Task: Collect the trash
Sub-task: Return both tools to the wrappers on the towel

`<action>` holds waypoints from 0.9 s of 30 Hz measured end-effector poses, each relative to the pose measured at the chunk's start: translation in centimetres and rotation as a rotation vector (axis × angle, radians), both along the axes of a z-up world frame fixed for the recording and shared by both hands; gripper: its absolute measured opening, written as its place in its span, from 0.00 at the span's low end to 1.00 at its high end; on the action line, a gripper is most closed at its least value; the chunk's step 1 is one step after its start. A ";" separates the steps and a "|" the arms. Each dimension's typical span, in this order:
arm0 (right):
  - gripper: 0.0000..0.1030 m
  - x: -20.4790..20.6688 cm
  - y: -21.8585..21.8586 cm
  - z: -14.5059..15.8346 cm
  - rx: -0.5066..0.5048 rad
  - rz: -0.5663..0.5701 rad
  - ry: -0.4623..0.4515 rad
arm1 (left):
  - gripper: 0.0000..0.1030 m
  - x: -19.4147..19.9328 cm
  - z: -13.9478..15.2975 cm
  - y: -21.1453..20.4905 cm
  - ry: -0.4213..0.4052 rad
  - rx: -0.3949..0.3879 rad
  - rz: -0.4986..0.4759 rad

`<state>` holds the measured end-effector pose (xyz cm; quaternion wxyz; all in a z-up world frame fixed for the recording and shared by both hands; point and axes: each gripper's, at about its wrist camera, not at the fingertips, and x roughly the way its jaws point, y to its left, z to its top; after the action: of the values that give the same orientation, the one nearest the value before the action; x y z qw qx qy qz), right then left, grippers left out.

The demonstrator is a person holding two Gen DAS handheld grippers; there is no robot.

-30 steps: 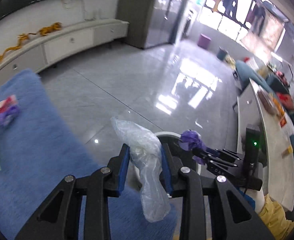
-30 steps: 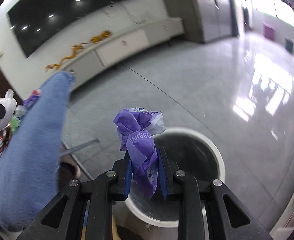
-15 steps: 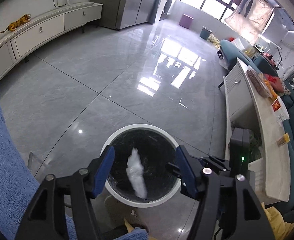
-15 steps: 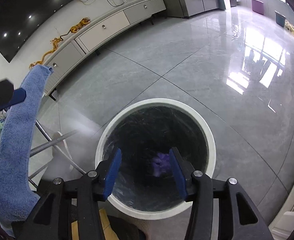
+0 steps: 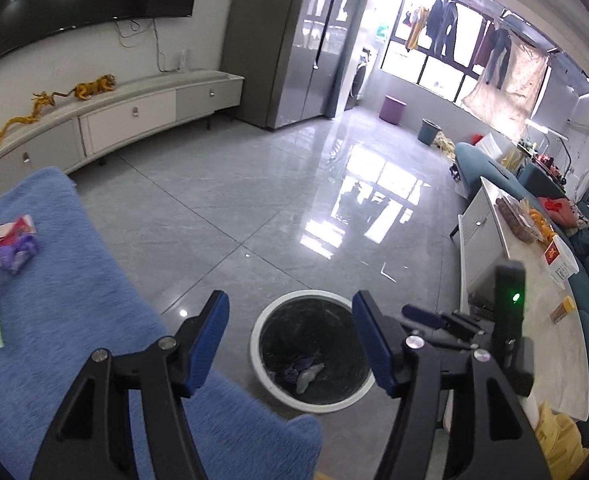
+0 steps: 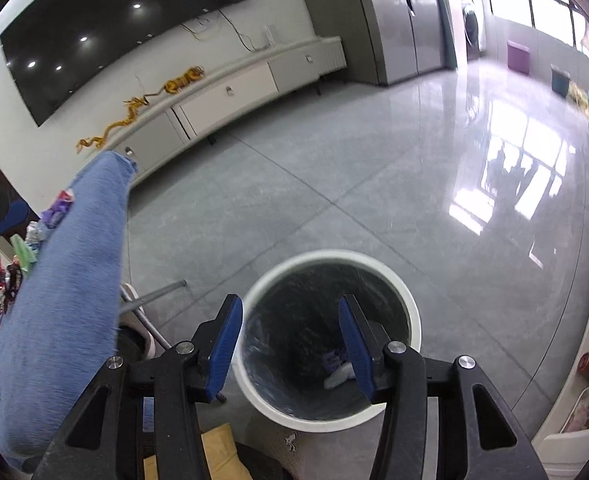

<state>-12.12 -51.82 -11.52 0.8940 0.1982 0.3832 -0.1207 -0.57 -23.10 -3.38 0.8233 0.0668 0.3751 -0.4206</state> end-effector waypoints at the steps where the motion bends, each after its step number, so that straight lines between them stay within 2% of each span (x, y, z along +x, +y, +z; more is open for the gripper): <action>1: 0.46 0.0 0.4 0.7 -0.011 0.006 -0.012 | 0.60 -0.1 0.3 1.0 -0.003 -0.007 0.009; 10: 0.46 0.7 6.1 7.2 -0.093 0.093 -0.109 | 0.60 -0.4 2.3 12.6 -0.068 -0.070 0.164; 14: 0.46 1.7 9.0 9.3 -0.105 0.157 -0.140 | 0.60 0.0 2.2 17.5 -0.087 -0.079 0.246; 18: 0.47 3.1 11.7 11.1 -0.115 0.222 -0.166 | 0.60 1.2 1.4 21.8 -0.073 -0.089 0.329; 23: 0.49 5.5 14.6 12.0 -0.125 0.310 -0.189 | 0.60 3.0 0.7 26.1 -0.066 -0.091 0.428; 27: 0.50 8.0 17.2 11.7 -0.125 0.383 -0.173 | 0.60 4.8 0.5 29.7 -0.081 -0.090 0.511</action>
<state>-4.15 -34.60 0.14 0.9407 0.0753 0.3277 0.0453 4.19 6.65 -2.86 0.9193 -0.0499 0.3275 -0.2122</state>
